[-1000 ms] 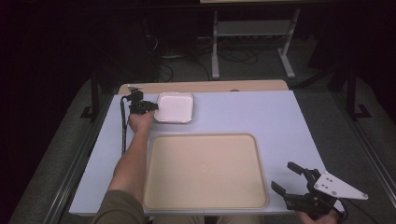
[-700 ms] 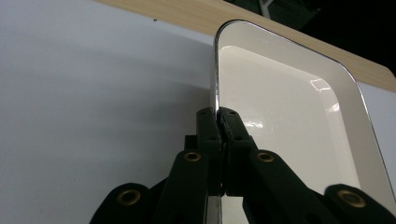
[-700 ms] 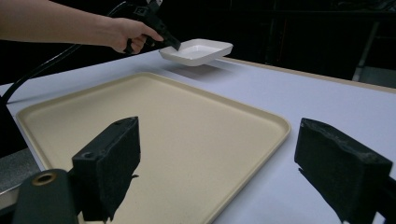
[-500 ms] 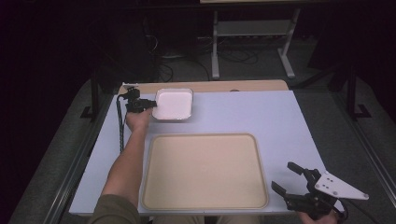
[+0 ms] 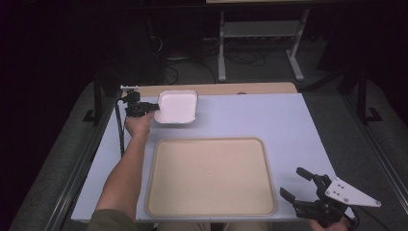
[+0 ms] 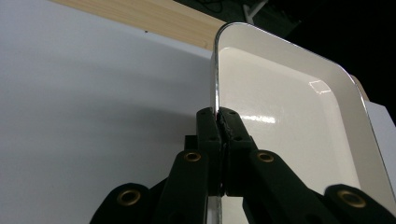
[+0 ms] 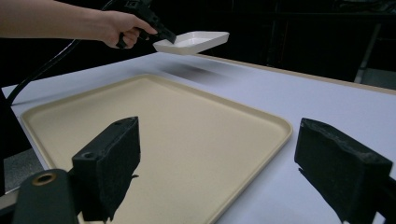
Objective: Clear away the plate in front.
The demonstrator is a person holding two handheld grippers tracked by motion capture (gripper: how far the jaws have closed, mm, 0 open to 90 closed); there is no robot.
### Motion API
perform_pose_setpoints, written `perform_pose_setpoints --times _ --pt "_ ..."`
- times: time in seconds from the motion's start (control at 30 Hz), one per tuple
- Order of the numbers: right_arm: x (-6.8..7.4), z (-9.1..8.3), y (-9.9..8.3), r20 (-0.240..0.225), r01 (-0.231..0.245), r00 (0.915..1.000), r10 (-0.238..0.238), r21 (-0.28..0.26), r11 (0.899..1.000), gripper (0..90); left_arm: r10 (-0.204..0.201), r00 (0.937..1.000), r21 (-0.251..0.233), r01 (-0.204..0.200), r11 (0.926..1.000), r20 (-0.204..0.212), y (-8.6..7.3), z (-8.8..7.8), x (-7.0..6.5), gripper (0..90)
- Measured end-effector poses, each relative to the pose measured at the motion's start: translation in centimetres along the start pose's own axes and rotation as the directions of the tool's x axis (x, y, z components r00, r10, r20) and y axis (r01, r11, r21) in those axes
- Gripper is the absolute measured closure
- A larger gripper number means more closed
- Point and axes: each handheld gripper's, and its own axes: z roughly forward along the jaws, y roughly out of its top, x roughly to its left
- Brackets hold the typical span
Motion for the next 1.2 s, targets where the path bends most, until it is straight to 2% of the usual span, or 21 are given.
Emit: perform_pose_setpoints --times 0.27,0.5,0.57,0.63,0.73,0.83,0.97,1.1,1.2 --pt "-0.1 -0.1 0.0 0.007 -0.014 0.9999 0.015 -0.010 1.000 13.5 -0.011 0.9988 -0.034 0.013 0.9993 0.047 0.5 -2.1 -0.4 88.6" --pt "-0.1 -0.1 -0.1 0.011 -0.017 0.9998 0.017 -0.008 1.000 13.5 -0.011 0.9982 -0.047 0.014 0.9988 0.060 0.5 -3.3 -0.7 88.5" --pt "-0.1 -0.1 -0.1 0.010 -0.017 0.9998 0.017 -0.004 1.000 13.5 0.000 0.9976 -0.051 0.003 0.9987 0.069 0.5 -3.5 -1.0 88.6" --pt "-0.1 -0.1 -0.1 0.009 -0.014 0.9999 0.014 -0.003 1.000 13.4 0.031 0.9959 -0.049 -0.027 0.9984 0.085 0.5 -3.7 -1.2 88.6" --pt "-0.1 -0.1 0.0 0.011 -0.013 0.9998 0.013 -0.002 1.000 13.3 0.060 0.9945 -0.034 -0.057 0.9978 0.086 0.3 -3.8 -1.6 88.6" --pt "-0.1 0.0 -0.1 0.013 -0.011 0.9999 0.011 0.001 1.000 13.3 0.069 0.9931 -0.030 -0.066 0.9973 0.095 0.2 -4.1 -1.9 88.6" --pt "-0.1 0.0 0.0 0.015 -0.007 0.9999 0.007 0.005 1.000 13.3 0.072 0.9885 -0.012 -0.071 0.9974 0.133 -0.1 -4.6 -2.3 88.6" --pt "-0.1 0.1 -0.1 0.016 -0.009 0.9998 0.009 0.007 1.000 13.3 0.097 0.9856 0.001 -0.098 0.9952 0.138 -0.4 -5.4 -2.8 88.5" --pt "-0.1 0.1 -0.1 0.014 -0.009 0.9999 0.009 0.007 1.000 13.3 0.093 0.9848 -0.003 -0.093 0.9956 0.147 -0.8 -5.9 -3.0 88.6"
